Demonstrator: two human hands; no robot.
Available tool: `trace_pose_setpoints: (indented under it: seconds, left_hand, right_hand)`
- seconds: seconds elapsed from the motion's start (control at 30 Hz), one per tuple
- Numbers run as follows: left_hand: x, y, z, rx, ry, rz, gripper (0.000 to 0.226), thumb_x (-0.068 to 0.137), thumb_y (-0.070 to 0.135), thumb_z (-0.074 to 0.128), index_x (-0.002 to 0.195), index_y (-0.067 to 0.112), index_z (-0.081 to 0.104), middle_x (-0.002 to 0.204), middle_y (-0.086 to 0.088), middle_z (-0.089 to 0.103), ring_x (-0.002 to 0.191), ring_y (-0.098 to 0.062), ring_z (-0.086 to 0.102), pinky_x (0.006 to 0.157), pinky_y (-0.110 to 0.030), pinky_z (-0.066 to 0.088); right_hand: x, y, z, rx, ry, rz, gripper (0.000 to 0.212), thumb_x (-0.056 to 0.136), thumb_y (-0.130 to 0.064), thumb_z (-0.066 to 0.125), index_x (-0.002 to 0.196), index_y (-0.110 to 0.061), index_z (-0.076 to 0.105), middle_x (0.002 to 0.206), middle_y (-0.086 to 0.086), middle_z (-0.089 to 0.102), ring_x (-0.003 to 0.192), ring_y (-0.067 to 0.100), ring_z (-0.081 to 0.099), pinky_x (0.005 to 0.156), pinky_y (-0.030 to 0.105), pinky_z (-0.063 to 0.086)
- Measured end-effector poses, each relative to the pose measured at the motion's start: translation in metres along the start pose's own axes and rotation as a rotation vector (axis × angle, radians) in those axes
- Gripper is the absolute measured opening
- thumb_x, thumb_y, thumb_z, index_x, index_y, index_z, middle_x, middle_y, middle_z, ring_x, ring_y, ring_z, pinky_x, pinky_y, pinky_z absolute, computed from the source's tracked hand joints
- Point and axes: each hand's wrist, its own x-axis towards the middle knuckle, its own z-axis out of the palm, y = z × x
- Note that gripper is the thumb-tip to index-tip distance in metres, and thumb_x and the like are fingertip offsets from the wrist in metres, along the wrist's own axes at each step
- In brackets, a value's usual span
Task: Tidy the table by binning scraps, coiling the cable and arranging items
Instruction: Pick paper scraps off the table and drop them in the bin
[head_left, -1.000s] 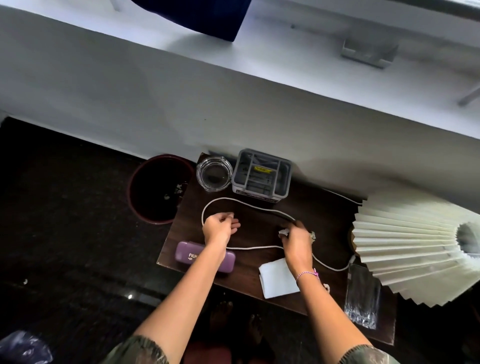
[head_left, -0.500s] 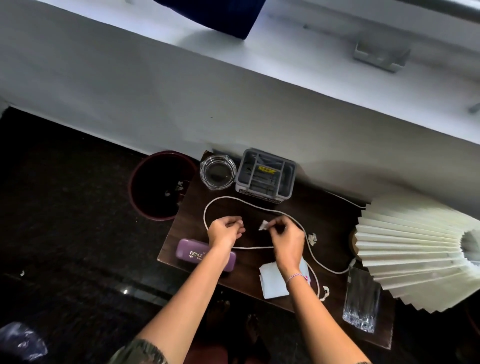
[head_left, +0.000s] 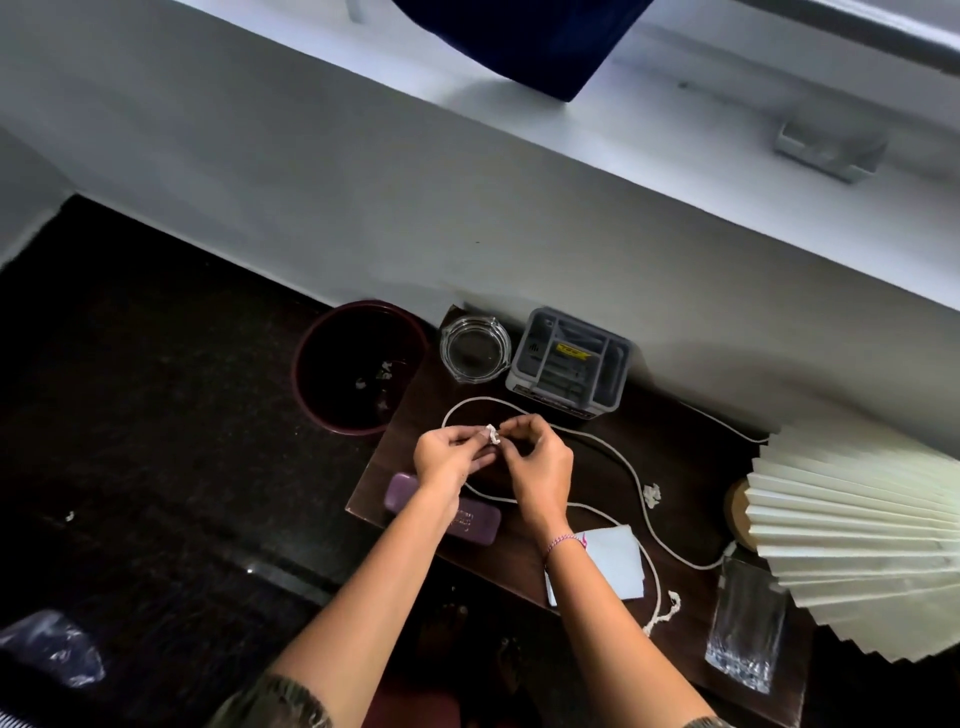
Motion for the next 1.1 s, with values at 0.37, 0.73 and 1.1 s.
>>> trace_pose_setpoints:
  seconds: [0.37,0.73,1.1]
  left_hand:
    - [0.046,0.053,-0.064,-0.147,0.381,0.117,0.022,0.086,-0.008,0.055,0.106,-0.016,0.058,0.075,-0.015,0.062,0.052,-0.009,0.062,0.05,-0.011,0.052]
    - [0.078,0.081,-0.086,-0.143,0.483,0.098,0.027,0.092,-0.004,0.044,0.116,-0.007,0.055,0.113,-0.025,0.063,0.101,-0.03,0.065,0.079,-0.027,0.054]
    - [0.037,0.022,-0.007,-0.043,0.206,0.0,0.026,0.094,-0.005,0.039,0.113,-0.015,0.053,0.068,-0.012,0.054,0.035,-0.003,0.059,0.042,-0.01,0.05]
  right_hand:
    - [-0.004,0.004,0.015,0.057,-0.041,0.06,0.015,0.085,-0.023,0.064,0.099,-0.026,0.064,0.086,-0.011,0.067,0.078,-0.01,0.059,0.065,-0.001,0.04]
    - [-0.004,0.013,0.007,-0.016,0.032,0.043,0.01,0.087,-0.017,0.061,0.095,-0.021,0.066,0.08,-0.011,0.064,0.074,0.011,0.06,0.062,-0.001,0.037]
    - [-0.004,0.075,-0.092,-0.546,0.304,0.187,0.027,0.089,-0.004,0.053,0.114,0.005,0.056,0.125,0.03,0.05,0.115,0.044,0.049,0.099,0.045,0.039]
